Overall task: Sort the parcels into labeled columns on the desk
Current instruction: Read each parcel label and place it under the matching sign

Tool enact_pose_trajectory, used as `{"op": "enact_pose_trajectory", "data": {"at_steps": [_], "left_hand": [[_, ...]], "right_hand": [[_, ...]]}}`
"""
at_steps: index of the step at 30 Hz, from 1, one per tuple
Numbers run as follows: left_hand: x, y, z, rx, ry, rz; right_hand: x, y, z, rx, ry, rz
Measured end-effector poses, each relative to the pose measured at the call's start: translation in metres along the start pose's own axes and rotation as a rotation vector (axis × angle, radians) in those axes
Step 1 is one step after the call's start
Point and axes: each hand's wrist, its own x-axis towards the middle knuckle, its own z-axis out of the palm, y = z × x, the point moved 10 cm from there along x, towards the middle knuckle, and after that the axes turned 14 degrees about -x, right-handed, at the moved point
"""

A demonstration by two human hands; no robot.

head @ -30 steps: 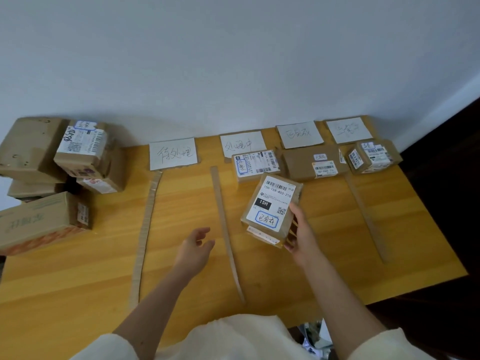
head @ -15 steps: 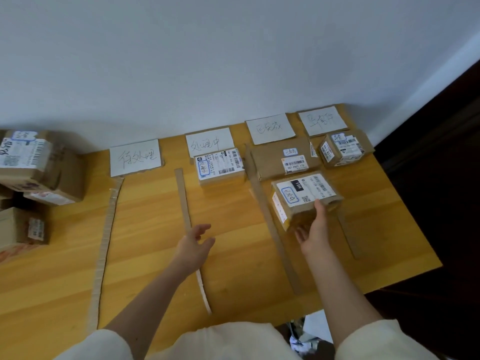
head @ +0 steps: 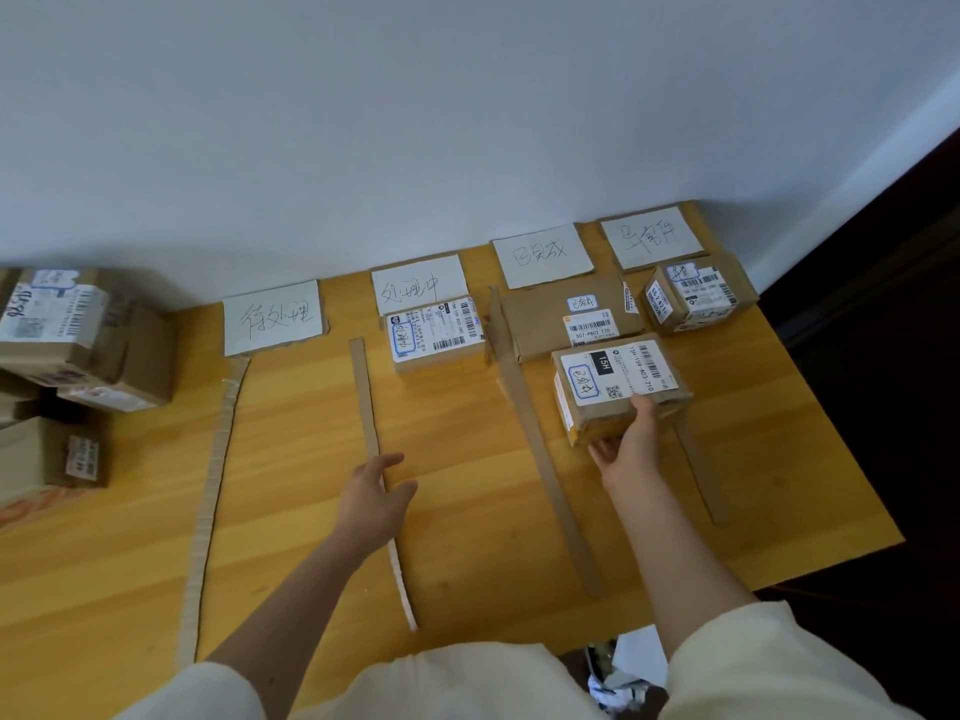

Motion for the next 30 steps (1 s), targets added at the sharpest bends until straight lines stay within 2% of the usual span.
{"op": "enact_pose_trajectory", "data": {"at_steps": [6,10,18,25,30], "left_hand": [[0.000,-0.031,-0.022,0.008,0.073,-0.118],[-0.003,-0.048,-0.025,0.014,0.061,-0.175],[-0.008,-0.063,-0.033,-0.083,0.006,-0.216],[-0.014,-0.076,-0.070,-0.212,0.046,-0.218],[-0.021,-0.096,-0.129,-0.264,0.177,-0.168]], "right_hand": [[0.000,-0.001,0.002,-0.038,0.023,-0.007],[-0.004,-0.004,0.003,-0.080,0.059,-0.056],[-0.040,0.008,0.005,-0.174,0.320,-0.039],[-0.091,0.039,0.104,-0.429,0.083,-0.163],[-0.124,0.081,0.191,-0.608,-0.242,-0.160]]}}
